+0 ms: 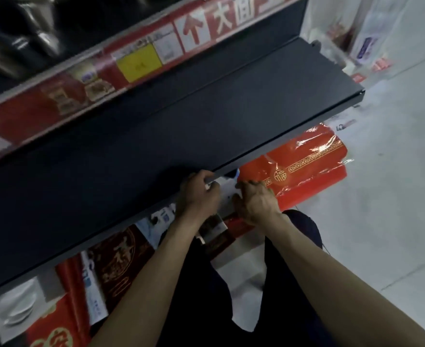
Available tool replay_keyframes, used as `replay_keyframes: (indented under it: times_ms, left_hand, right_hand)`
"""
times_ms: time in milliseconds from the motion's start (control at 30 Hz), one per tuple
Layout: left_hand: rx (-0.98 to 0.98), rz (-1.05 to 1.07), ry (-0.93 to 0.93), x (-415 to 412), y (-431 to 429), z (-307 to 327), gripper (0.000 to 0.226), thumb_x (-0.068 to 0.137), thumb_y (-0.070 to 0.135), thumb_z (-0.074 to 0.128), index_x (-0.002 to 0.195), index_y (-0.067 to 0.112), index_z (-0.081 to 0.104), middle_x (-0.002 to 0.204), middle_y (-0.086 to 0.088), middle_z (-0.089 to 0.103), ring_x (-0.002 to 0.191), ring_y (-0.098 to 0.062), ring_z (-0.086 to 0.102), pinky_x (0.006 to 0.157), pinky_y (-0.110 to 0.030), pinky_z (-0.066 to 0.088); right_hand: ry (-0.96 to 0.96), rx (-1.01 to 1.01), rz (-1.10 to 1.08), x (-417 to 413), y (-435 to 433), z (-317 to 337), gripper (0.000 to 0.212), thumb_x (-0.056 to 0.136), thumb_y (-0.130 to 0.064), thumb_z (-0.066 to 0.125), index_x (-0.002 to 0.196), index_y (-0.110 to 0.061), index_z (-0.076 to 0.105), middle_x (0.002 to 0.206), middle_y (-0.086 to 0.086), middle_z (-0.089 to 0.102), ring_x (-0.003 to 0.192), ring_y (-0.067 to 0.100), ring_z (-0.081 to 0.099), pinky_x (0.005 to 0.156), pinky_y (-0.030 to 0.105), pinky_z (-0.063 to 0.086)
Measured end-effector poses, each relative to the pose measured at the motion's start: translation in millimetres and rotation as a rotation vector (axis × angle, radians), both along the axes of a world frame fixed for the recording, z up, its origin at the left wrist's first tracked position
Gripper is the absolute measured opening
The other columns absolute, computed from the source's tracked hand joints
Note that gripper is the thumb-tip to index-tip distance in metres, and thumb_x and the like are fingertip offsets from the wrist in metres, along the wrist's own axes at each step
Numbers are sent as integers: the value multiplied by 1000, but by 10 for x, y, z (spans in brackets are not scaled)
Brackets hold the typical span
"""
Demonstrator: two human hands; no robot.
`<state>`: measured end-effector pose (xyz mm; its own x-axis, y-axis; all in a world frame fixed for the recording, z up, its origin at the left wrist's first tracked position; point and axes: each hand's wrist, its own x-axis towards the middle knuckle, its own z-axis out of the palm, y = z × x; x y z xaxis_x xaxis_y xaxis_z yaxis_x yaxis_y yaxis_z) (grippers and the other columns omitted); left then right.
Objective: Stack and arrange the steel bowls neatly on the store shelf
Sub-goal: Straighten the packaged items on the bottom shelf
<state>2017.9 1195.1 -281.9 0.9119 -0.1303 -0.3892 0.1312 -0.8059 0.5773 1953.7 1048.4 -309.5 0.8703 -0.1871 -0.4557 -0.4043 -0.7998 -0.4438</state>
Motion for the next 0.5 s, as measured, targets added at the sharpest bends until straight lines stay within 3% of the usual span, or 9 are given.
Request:
replay_keyframes:
  times_ms: [167,300,400,500]
  left_hand:
    - [-56,-63,-132,-204,74,340,30,101,29,63,129,25,70,131,0,71,117,-21,68,98,-35,57]
    - [-110,-136,-176,-285,22,760,29,102,28,60,131,25,67,124,2,72,94,-15,72,81,-25,61]
    - [-127,-177,-216,-249,-76,1102,33,102,30,59,133,26,67,130,-1,70,104,-15,64,86,-26,51]
    - [-143,-228,-262,-186,-190,1484,32,100,32,60,131,28,68,131,3,70,112,-15,66,90,-27,51]
  right_hand:
    - [-108,-34,-55,-257,44,297,36,102,-34,54,131,-17,65,133,13,66,129,37,57,109,46,46]
    - [-213,-89,-52,-367,-27,801,41,102,-37,56,138,-17,61,141,11,61,136,35,51,113,45,42]
    - [-296,-144,-73,-347,-147,1197,42,104,-37,52,141,-18,60,145,12,60,140,34,49,117,45,39]
    - [-361,-149,-119,-269,-282,1636,42,104,-38,50,137,-18,64,142,13,63,137,37,52,114,45,44]
